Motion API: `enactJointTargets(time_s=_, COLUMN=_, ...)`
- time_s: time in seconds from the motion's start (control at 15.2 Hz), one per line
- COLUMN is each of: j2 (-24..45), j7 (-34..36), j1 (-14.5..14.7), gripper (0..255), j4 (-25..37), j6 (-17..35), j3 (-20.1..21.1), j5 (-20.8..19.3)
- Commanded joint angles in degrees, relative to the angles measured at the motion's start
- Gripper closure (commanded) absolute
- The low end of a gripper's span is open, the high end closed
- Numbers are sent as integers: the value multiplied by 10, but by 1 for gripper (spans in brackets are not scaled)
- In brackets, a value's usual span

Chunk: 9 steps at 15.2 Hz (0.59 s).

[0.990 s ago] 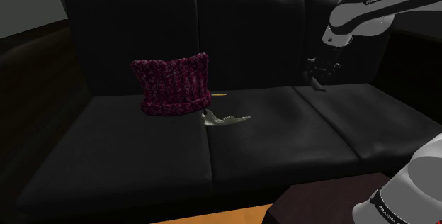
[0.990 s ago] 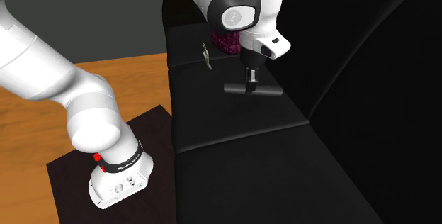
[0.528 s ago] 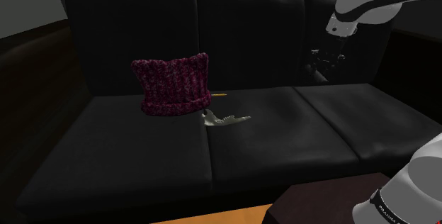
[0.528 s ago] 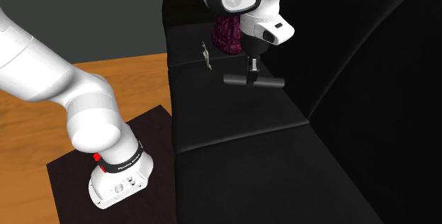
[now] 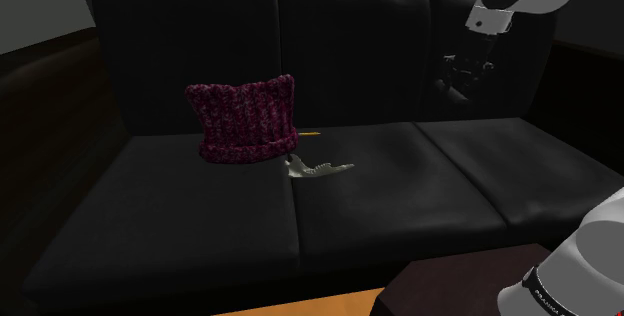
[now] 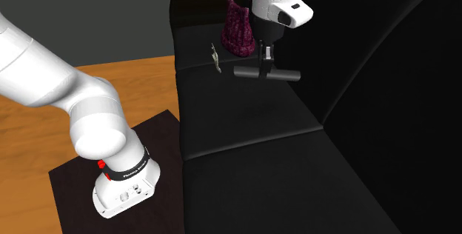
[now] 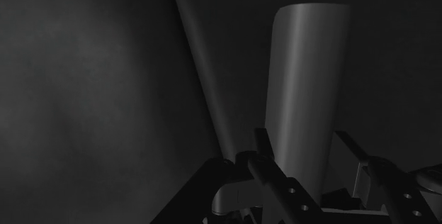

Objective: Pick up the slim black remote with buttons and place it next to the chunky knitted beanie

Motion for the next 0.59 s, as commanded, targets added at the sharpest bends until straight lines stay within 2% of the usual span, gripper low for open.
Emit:
enactJointTargets(time_s=0.0, j2=0, j7=1, j1=1, gripper=255, j4=17, j6=-17, j3=1, j5=0)
enactJointTargets(time_s=0.53, j2=2, j7=4, j1=2, gripper=255, j4=80, j6=-78, j3=3, j5=2)
